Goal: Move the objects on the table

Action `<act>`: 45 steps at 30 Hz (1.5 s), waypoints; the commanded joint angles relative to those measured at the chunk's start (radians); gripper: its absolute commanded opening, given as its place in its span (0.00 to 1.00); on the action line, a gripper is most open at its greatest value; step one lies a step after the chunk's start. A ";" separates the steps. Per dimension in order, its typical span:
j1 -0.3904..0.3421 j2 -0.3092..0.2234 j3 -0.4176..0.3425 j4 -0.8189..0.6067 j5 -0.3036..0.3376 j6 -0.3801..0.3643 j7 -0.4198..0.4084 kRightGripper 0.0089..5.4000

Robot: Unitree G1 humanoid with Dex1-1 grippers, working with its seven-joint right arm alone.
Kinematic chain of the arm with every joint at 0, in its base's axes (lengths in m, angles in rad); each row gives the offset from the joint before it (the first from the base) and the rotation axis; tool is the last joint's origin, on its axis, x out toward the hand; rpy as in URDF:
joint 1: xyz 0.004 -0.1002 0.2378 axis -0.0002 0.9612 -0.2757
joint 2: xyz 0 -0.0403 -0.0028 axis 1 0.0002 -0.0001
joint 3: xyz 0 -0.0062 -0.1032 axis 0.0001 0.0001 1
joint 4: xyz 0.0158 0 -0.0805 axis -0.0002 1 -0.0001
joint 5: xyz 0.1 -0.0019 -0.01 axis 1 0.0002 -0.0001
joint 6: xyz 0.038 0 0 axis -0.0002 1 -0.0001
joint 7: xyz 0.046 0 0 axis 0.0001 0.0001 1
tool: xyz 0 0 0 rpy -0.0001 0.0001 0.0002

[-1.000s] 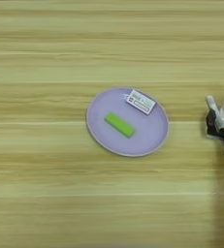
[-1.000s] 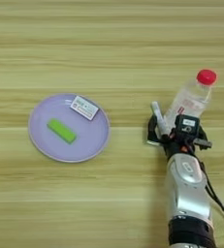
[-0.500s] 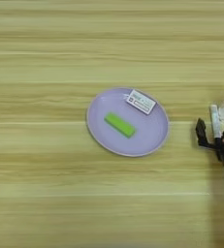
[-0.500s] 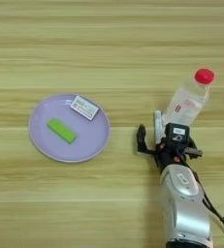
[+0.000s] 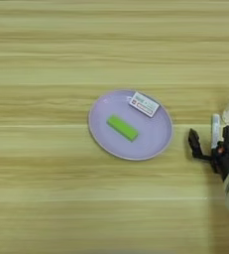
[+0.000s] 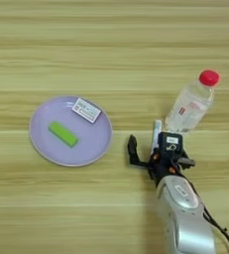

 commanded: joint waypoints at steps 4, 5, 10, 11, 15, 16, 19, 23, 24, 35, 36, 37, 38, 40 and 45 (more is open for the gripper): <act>-0.037 0.000 -0.016 -0.058 0.050 0.029 0.029 1.00; -0.040 0.002 -0.015 -0.056 0.058 0.033 0.035 1.00; -0.065 0.002 -0.015 -0.024 0.064 0.032 0.046 1.00; -0.070 0.000 -0.016 -0.015 0.065 0.031 0.048 1.00; -0.108 -0.005 -0.018 0.047 0.061 0.010 0.061 1.00; -0.121 -0.005 -0.016 0.066 0.058 0.004 0.063 1.00; -0.146 -0.006 -0.013 0.102 0.050 -0.012 0.068 1.00; -0.169 -0.008 -0.008 0.134 0.045 -0.028 0.073 1.00; -0.178 -0.009 -0.005 0.147 0.043 -0.034 0.075 1.00; -0.259 -0.016 0.016 0.257 0.019 -0.090 0.095 1.00; -0.261 -0.017 0.022 0.255 0.013 -0.098 0.096 1.00; -0.262 -0.020 0.027 0.250 0.007 -0.106 0.096 1.00; -0.262 -0.022 0.031 0.245 0.000 -0.115 0.096 1.00; -0.259 -0.025 0.037 0.228 -0.012 -0.126 0.096 1.00; -0.252 -0.037 0.054 0.163 -0.042 -0.146 0.097 1.00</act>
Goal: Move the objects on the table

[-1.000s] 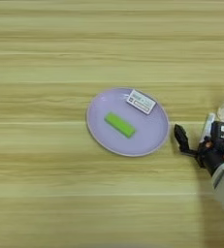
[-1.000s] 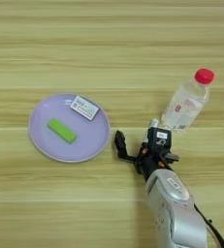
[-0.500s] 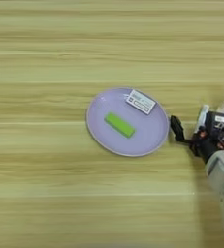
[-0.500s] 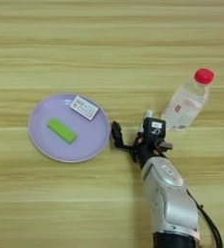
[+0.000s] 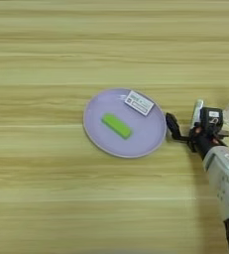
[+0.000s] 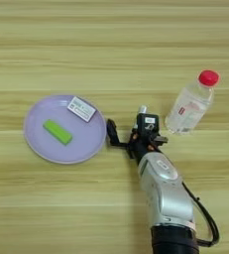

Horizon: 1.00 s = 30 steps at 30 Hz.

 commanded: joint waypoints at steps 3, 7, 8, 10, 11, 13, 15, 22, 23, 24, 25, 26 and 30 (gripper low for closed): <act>-0.038 -0.041 0.013 -0.125 -0.035 -0.054 0.000 1.00; -0.041 -0.051 0.016 -0.161 -0.045 -0.056 0.004 1.00; -0.042 -0.052 0.017 -0.164 -0.047 -0.057 0.006 1.00; -0.045 -0.053 0.020 -0.173 -0.049 -0.055 0.008 1.00; -0.046 -0.055 0.021 -0.178 -0.050 -0.056 0.010 1.00; -0.049 -0.060 0.022 -0.183 -0.053 -0.061 0.013 1.00; -0.059 -0.073 0.028 -0.187 -0.063 -0.067 0.020 1.00; -0.103 -0.134 0.105 -0.187 -0.156 -0.104 0.065 1.00; -0.111 -0.139 0.121 -0.178 -0.170 -0.108 0.071 1.00; -0.117 -0.141 0.133 -0.169 -0.182 -0.112 0.078 1.00; -0.123 -0.142 0.145 -0.163 -0.194 -0.119 0.080 1.00; -0.129 -0.141 0.154 -0.158 -0.203 -0.125 0.083 1.00; -0.150 -0.140 0.198 -0.145 -0.237 -0.138 0.101 1.00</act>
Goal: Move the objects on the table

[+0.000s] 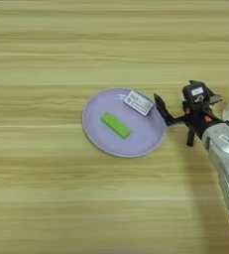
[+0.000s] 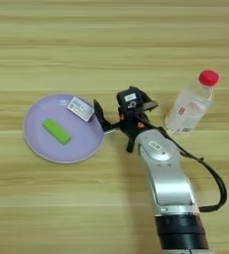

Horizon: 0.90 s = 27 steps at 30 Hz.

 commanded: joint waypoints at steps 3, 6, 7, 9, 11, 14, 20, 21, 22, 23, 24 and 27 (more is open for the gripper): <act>-0.099 -0.026 0.063 -0.018 -0.059 -0.054 0.020 1.00; -0.103 -0.027 0.098 -0.009 -0.082 -0.061 0.035 1.00; -0.105 -0.028 0.110 -0.003 -0.093 -0.068 0.039 1.00; -0.110 -0.032 0.127 0.013 -0.115 -0.082 0.042 1.00; -0.117 -0.035 0.137 0.031 -0.134 -0.097 0.041 1.00; -0.131 -0.033 0.153 0.064 -0.149 -0.110 0.050 1.00; -0.165 -0.030 0.162 0.145 -0.171 -0.143 0.049 1.00; -0.172 -0.031 0.160 0.159 -0.173 -0.148 0.049 1.00; -0.178 -0.031 0.159 0.172 -0.174 -0.153 0.049 1.00; -0.184 -0.032 0.159 0.184 -0.176 -0.157 0.049 1.00; -0.190 -0.033 0.159 0.198 -0.177 -0.161 0.050 1.00; -0.205 -0.036 0.161 0.232 -0.182 -0.170 0.052 1.00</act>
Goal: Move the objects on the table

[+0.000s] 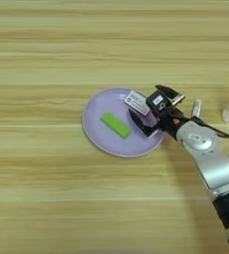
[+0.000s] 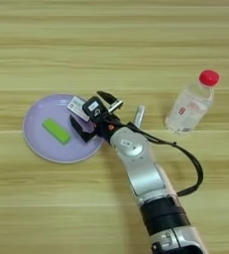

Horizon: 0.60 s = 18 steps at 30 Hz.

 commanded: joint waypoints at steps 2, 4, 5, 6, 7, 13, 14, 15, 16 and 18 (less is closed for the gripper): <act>-0.098 -0.023 -0.014 0.018 -0.010 -0.040 -0.007 1.00; -0.105 -0.025 -0.017 0.032 -0.014 -0.038 -0.008 1.00; -0.107 -0.027 -0.018 0.036 -0.017 -0.036 -0.009 1.00; -0.109 -0.028 -0.019 0.038 -0.018 -0.036 -0.009 1.00; -0.110 -0.029 -0.017 0.037 -0.022 -0.028 -0.007 1.00; -0.117 -0.035 -0.014 0.039 -0.034 -0.008 0.001 1.00; -0.118 -0.036 -0.014 0.039 -0.035 -0.006 0.003 1.00; -0.118 -0.037 -0.015 0.039 -0.037 -0.003 0.004 1.00; -0.118 -0.037 -0.015 0.039 -0.038 -0.001 0.005 1.00; -0.120 -0.038 -0.014 0.040 -0.043 0.007 0.008 1.00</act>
